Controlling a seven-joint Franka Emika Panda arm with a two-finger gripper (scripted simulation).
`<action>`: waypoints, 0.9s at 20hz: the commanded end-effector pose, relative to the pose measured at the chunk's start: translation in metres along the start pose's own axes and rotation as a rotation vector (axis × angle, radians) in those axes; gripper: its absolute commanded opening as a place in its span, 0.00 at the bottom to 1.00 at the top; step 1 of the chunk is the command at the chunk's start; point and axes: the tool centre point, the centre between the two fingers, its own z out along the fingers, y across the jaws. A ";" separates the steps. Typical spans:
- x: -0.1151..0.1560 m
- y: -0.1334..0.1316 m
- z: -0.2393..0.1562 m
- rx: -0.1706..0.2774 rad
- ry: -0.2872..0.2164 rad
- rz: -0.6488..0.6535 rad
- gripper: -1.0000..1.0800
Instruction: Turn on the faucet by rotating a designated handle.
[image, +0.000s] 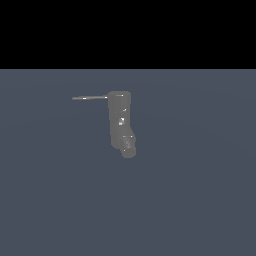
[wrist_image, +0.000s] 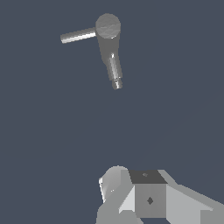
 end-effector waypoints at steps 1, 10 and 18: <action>0.000 0.000 0.000 0.000 0.000 0.000 0.00; 0.004 -0.010 0.008 0.000 0.000 0.040 0.00; 0.017 -0.036 0.030 0.001 0.001 0.143 0.00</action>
